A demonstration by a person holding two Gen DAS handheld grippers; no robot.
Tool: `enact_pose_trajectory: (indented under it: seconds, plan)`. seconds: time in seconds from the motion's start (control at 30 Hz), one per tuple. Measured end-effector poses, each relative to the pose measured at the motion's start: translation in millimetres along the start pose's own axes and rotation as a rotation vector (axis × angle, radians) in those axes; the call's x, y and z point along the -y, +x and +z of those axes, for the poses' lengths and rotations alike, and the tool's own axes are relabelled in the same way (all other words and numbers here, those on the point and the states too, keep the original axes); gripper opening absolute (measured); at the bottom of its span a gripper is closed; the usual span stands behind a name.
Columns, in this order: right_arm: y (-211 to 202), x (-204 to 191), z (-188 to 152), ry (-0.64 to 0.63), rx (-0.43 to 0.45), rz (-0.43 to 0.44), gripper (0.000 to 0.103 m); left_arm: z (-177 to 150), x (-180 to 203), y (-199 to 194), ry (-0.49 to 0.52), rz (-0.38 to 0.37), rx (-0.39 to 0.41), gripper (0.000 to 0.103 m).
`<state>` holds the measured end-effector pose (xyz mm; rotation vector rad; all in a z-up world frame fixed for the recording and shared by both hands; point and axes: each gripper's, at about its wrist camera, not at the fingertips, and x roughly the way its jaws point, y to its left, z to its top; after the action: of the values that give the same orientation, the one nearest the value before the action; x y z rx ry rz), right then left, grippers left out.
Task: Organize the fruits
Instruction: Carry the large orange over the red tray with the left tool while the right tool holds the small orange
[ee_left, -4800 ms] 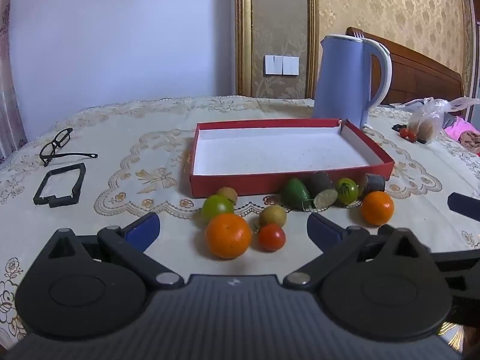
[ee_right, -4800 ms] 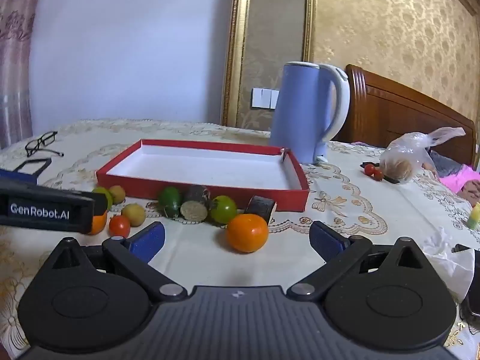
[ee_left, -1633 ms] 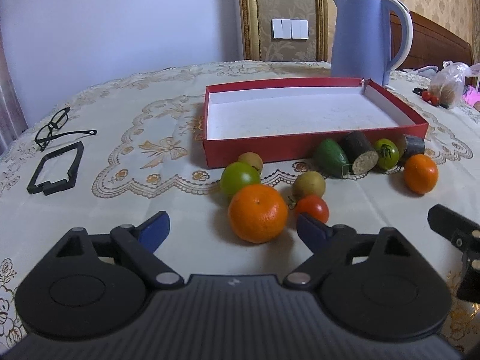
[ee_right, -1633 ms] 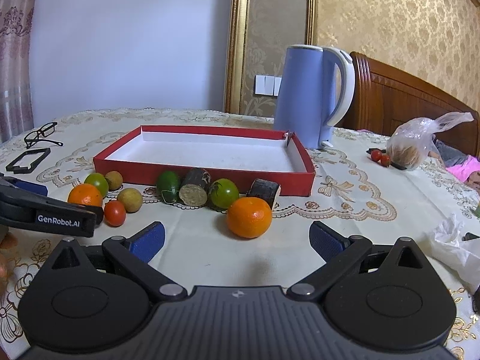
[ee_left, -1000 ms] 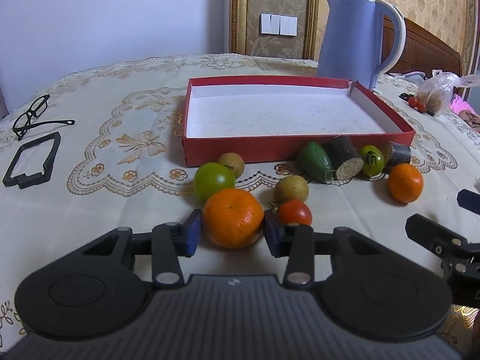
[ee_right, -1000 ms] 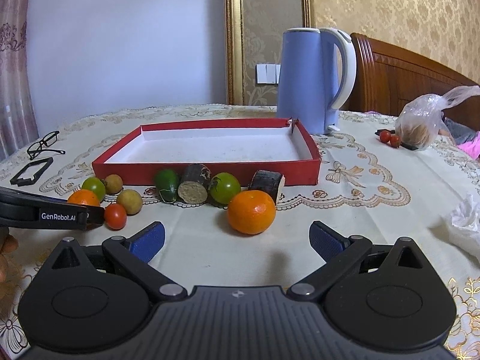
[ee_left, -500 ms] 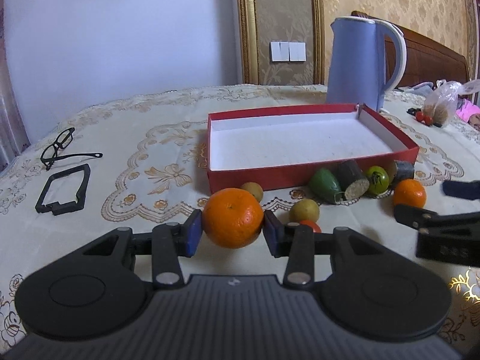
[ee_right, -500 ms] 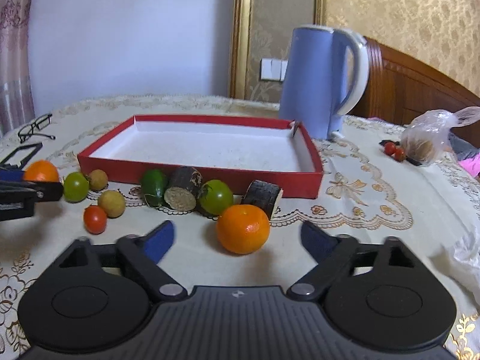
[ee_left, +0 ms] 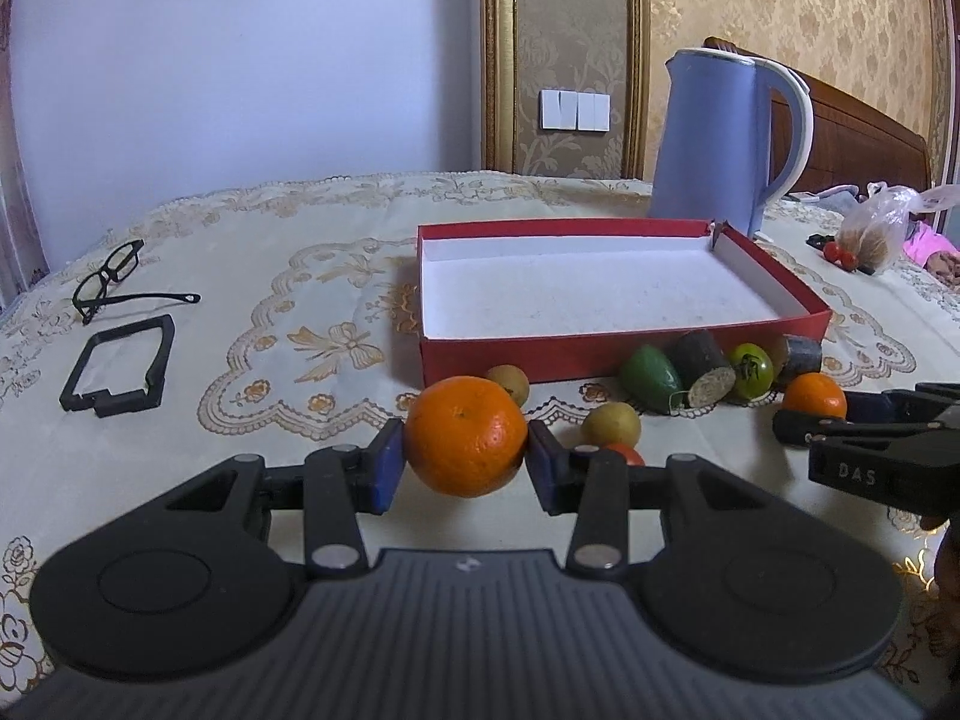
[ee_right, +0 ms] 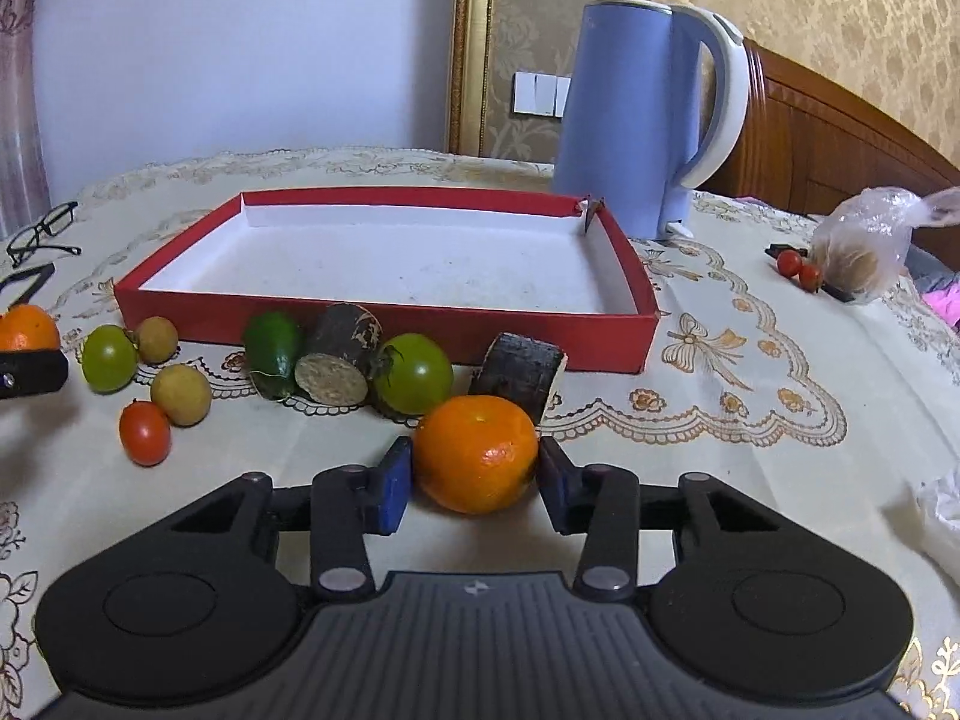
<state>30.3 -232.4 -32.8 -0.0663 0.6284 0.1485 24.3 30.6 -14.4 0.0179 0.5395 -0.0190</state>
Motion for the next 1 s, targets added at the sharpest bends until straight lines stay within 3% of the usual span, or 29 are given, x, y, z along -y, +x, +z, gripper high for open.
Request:
enact_pose_trajectory:
  seconds: [0.4,1.0]
  plan:
    - [-29,7,1,0.032,0.079,0.047,0.043,6,6,-7,0.015,-0.024,0.057,0.039]
    - [-47,20,3,0.059,0.140,0.090,0.043,63,41,28,0.109,0.015,0.114,0.040]
